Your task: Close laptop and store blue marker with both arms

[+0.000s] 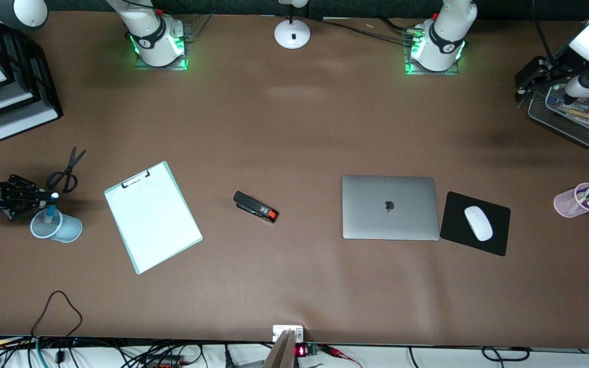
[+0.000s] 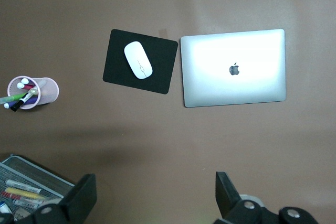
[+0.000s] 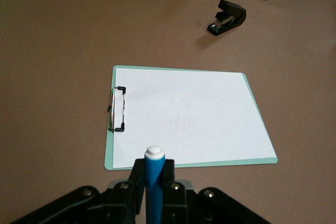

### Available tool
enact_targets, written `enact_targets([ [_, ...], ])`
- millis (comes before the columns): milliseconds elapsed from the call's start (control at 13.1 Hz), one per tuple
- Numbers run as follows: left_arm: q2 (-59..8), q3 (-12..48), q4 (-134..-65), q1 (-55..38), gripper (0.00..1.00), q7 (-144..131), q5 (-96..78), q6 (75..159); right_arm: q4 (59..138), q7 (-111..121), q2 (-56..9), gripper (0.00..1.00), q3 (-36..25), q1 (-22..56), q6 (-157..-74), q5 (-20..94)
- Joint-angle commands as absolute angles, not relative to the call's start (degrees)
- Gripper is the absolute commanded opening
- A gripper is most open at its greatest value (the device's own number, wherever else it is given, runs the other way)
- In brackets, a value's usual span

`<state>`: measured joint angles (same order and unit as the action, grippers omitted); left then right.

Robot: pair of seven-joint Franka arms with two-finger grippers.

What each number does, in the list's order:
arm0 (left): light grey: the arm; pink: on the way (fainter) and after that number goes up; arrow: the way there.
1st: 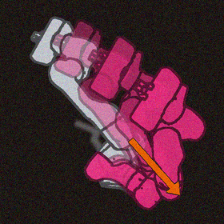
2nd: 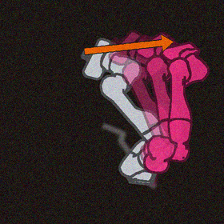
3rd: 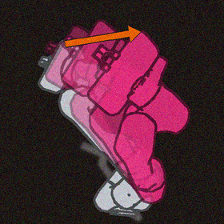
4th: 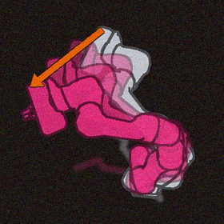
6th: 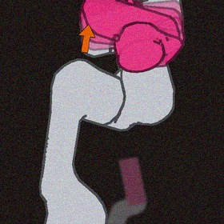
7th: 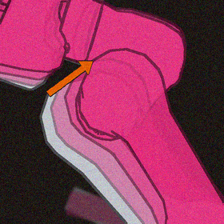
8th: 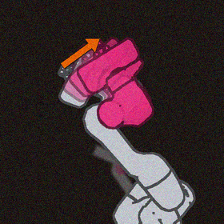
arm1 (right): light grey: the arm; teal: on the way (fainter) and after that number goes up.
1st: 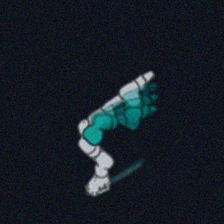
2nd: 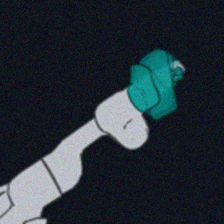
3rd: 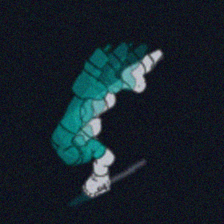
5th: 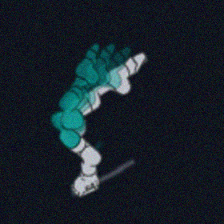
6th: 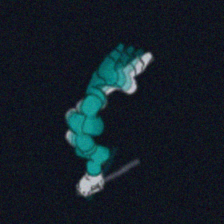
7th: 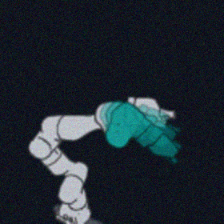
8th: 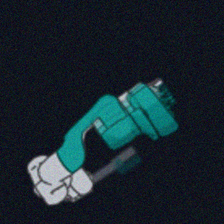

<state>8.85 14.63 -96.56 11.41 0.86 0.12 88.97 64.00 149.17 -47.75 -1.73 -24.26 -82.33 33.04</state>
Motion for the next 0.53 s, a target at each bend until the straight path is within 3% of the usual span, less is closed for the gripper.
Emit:
enact_targets([
  [0,8.61,14.85,-95.54,12.22,1.0,2.46,-0.18,89.38,59.59,150.12,-50.62,0.0,-1.32,-25.57,-80.95,33.93],
  [458,8.26,13.98,-94.75,10.47,1.0,2.37,-0.09,89.47,58.45,151.17,-52.38,0.0,-1.32,-27.07,-82.26,34.01],
])
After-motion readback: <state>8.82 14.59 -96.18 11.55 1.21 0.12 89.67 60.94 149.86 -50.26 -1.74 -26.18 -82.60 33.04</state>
